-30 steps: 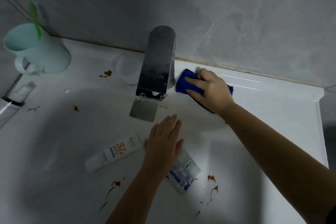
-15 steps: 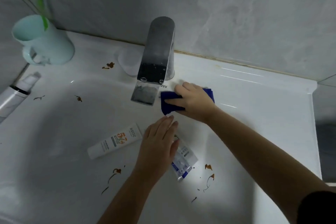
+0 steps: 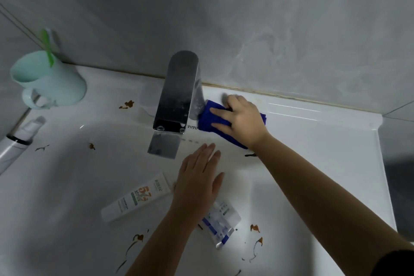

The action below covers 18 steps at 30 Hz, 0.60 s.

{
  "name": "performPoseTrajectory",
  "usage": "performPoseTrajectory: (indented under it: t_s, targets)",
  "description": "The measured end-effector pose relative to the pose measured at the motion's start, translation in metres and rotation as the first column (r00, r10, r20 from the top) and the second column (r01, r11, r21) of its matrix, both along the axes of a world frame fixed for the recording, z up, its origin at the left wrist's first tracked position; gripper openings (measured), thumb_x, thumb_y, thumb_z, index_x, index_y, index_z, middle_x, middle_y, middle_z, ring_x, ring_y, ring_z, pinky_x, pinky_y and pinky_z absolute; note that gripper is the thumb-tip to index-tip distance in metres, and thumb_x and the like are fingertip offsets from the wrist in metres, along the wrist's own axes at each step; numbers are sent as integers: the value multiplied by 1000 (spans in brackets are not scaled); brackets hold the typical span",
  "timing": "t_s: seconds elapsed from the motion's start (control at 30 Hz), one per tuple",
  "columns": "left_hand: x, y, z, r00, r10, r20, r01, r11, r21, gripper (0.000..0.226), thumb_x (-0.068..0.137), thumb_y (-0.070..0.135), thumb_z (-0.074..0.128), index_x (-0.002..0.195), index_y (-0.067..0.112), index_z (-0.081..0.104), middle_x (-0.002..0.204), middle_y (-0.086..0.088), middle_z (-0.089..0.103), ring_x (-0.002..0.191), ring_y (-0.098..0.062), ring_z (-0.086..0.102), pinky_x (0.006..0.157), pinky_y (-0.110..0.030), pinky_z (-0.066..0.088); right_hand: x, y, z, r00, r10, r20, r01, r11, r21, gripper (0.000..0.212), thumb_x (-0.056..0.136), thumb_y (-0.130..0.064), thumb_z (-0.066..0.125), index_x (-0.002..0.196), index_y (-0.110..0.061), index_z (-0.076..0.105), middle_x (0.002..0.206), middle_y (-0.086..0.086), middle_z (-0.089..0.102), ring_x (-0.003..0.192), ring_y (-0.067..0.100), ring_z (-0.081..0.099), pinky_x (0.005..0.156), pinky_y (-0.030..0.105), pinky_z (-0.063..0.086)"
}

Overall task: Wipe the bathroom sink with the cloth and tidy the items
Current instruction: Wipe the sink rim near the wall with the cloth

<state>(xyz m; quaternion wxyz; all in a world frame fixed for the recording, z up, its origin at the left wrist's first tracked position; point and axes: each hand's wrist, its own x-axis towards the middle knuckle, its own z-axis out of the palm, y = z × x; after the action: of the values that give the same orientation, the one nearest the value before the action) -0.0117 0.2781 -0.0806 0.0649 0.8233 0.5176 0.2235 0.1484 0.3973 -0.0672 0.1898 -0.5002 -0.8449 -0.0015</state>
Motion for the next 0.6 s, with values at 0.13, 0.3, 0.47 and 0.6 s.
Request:
performPoseTrajectory:
  t_s: [0.13, 0.3, 0.47, 0.6]
  targets:
    - [22, 28, 0, 997, -18, -78, 15, 999, -37, 48, 88, 32, 42, 129, 8, 44, 134, -14, 51, 126, -28, 45, 99, -45, 38, 68, -22, -3, 948, -311, -75, 318, 942, 111, 36, 78, -29, 62, 109, -12, 66, 85, 21, 57, 72, 37, 55, 54, 36, 44]
    - [26, 45, -11, 996, -53, -75, 47, 995, -83, 50, 85, 28, 44, 126, 1, 53, 131, -16, 53, 124, -29, 45, 98, -44, 43, 125, -60, -4, 730, -649, -214, 673, 737, 60, 43, 83, -31, 49, 114, -4, 62, 84, 24, 52, 69, 38, 48, 53, 40, 45]
    - [23, 46, -16, 994, -78, -82, 74, 996, -59, 53, 85, 31, 45, 130, 3, 48, 134, -16, 50, 127, -27, 40, 100, -40, 39, 44, -25, -4, 759, -632, -157, 647, 759, 71, 59, 79, -44, 63, 115, 3, 58, 94, 26, 59, 72, 38, 55, 51, 36, 45]
    - [23, 44, -13, 993, -56, -106, 48, 996, -70, 54, 85, 34, 46, 131, 3, 48, 135, -16, 50, 126, -30, 46, 98, -38, 38, 25, -12, -5, 913, -406, -38, 408, 903, 133, 47, 83, -35, 55, 117, -4, 59, 96, 19, 60, 74, 36, 57, 52, 35, 48]
